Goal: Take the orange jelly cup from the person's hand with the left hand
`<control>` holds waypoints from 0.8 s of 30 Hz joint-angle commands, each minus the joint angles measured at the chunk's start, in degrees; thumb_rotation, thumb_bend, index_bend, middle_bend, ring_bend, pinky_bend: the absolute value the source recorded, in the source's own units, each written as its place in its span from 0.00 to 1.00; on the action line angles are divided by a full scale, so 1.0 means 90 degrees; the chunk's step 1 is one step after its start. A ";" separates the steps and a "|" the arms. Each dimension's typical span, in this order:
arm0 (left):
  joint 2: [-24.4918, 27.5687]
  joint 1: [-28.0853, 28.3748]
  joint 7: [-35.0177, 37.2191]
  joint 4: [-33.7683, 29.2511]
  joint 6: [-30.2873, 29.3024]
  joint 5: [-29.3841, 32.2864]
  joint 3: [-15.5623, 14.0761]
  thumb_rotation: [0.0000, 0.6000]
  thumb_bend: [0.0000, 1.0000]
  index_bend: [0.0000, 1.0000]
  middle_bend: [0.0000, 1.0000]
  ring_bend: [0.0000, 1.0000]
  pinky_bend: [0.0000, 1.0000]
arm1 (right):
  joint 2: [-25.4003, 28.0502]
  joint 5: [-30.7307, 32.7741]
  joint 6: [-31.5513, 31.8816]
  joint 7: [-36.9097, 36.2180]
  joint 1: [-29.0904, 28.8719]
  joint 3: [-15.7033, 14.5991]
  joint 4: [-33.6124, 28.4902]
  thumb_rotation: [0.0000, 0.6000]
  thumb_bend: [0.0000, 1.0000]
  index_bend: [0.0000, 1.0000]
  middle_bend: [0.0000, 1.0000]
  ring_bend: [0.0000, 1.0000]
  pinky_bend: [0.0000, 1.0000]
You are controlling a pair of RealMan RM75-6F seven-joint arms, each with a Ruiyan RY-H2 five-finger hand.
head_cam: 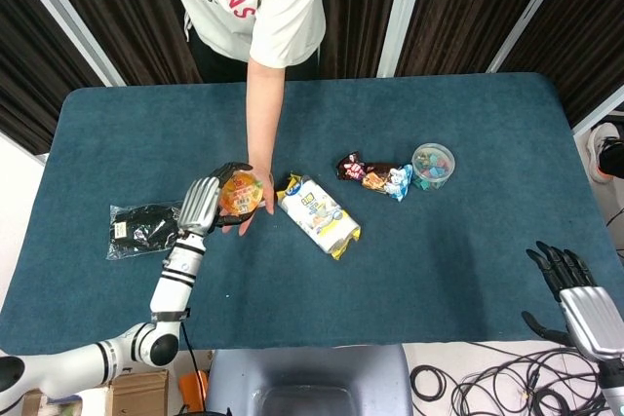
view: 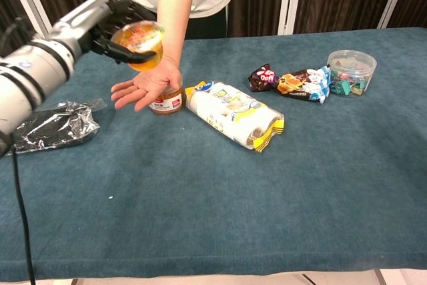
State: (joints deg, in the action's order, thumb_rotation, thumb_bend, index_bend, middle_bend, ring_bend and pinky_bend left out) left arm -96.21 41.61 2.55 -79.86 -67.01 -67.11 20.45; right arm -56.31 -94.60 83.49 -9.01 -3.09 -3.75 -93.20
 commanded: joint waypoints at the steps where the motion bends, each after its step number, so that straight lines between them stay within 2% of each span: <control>1: 0.1092 -0.0708 -0.0364 -0.1622 -0.0600 -0.0492 -0.0487 1.00 0.32 0.57 0.59 0.54 0.65 | -0.0007 -0.0010 -0.0002 0.0030 -0.0003 -0.0001 -0.0017 1.00 0.21 0.00 0.00 0.00 0.00; 3: 0.1616 -0.1103 -0.0533 -0.2364 -0.0729 -0.0573 -0.0884 1.00 0.32 0.57 0.58 0.53 0.64 | -0.0018 -0.0033 -0.0004 0.0067 -0.0008 -0.0003 -0.0043 1.00 0.21 0.00 0.00 0.00 0.00; 5: 0.1940 -0.1461 -0.0622 -0.2789 -0.0883 -0.0752 -0.1329 1.00 0.32 0.56 0.58 0.52 0.64 | -0.0038 -0.0058 -0.0020 0.0124 -0.0021 -0.0007 -0.0070 1.00 0.21 0.00 0.00 0.00 0.00; 8: 0.1955 -0.1862 -0.0754 -0.2718 -0.1121 -0.1160 -0.1942 1.00 0.32 0.56 0.57 0.52 0.61 | -0.0088 -0.0090 -0.0089 0.0242 -0.0055 -0.0019 -0.0119 1.00 0.21 0.00 0.00 0.00 0.00; 11: 0.1624 -0.2114 -0.0566 -0.2253 -0.1108 -0.1286 -0.2313 1.00 0.31 0.56 0.56 0.51 0.57 | -0.0144 -0.0152 -0.0232 0.0342 -0.0118 -0.0064 -0.0178 1.00 0.21 0.00 0.00 0.00 0.00; 17: 0.0671 -0.2441 0.0173 -0.0591 -0.0918 -0.1357 -0.2625 1.00 0.31 0.53 0.52 0.46 0.47 | -0.0104 -0.0149 -0.0199 0.0282 -0.0133 -0.0045 -0.0197 1.00 0.21 0.00 0.00 0.00 0.00; 20: 0.0321 -0.2443 0.0594 0.0105 -0.0678 -0.1416 -0.2625 1.00 0.31 0.47 0.44 0.33 0.32 | -0.0072 -0.0093 -0.0202 0.0199 -0.0129 -0.0038 -0.0169 1.00 0.21 0.00 0.00 0.00 0.00; 24: 0.0054 -0.2479 0.0593 0.0593 -0.0645 -0.1461 -0.2560 1.00 0.31 0.39 0.31 0.15 0.16 | -0.0035 -0.0136 -0.0135 0.0127 -0.0108 -0.0053 -0.0153 1.00 0.21 0.00 0.00 0.00 0.00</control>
State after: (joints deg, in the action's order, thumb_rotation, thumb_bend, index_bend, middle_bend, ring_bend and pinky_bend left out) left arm -93.37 20.25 6.61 -77.26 -73.69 -79.52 -2.15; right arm -56.69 -95.76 82.20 -7.79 -4.11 -4.19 -94.62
